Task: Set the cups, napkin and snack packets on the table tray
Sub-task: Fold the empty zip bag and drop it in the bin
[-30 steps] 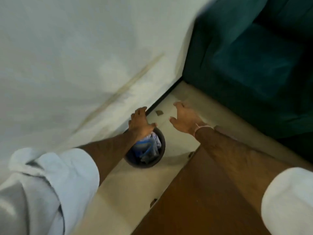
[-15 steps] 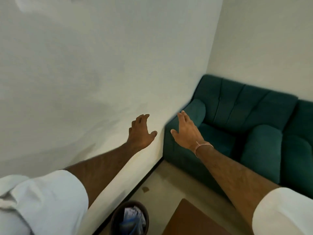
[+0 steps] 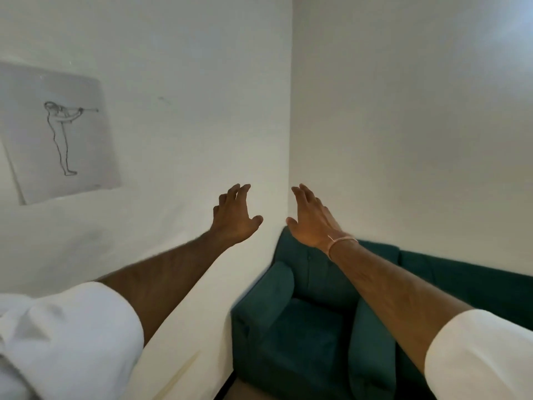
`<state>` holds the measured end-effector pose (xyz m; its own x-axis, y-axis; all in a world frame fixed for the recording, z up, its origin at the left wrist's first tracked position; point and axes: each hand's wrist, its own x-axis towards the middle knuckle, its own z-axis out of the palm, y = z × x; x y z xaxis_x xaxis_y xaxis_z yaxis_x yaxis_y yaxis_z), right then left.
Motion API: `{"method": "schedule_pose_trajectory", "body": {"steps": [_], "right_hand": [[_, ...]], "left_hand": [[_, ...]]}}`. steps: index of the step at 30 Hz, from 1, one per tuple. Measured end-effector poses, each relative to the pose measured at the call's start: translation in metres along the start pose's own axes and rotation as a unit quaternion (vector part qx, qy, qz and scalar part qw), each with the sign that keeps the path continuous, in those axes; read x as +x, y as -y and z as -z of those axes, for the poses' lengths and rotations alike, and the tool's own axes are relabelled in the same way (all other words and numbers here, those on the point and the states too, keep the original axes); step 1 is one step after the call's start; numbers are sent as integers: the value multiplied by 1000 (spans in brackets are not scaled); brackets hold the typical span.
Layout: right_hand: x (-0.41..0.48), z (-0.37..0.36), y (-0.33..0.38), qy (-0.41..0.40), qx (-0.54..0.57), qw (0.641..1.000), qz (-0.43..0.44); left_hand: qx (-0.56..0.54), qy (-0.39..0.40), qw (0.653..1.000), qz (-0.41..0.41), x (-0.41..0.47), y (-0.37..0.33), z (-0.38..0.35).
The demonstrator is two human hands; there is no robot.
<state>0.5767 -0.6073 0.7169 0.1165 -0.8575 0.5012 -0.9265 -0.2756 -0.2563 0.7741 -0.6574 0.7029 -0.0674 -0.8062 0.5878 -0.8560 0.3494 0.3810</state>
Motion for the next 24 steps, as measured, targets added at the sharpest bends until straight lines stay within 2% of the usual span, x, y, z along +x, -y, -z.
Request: {"method": "schedule_pose_trajectory", "body": {"steps": [11, 17, 24], "right_hand": [[-81, 190, -74, -86, -41, 995, 11], [-123, 240, -105, -90, -61, 994, 1], [-170, 276, -147, -103, -88, 989, -55]], "left_hand": [[7, -34, 998, -53, -35, -219, 59], [-1, -22, 998, -65, -59, -285, 59], [-30, 7, 993, -113, -72, -343, 33]]}}
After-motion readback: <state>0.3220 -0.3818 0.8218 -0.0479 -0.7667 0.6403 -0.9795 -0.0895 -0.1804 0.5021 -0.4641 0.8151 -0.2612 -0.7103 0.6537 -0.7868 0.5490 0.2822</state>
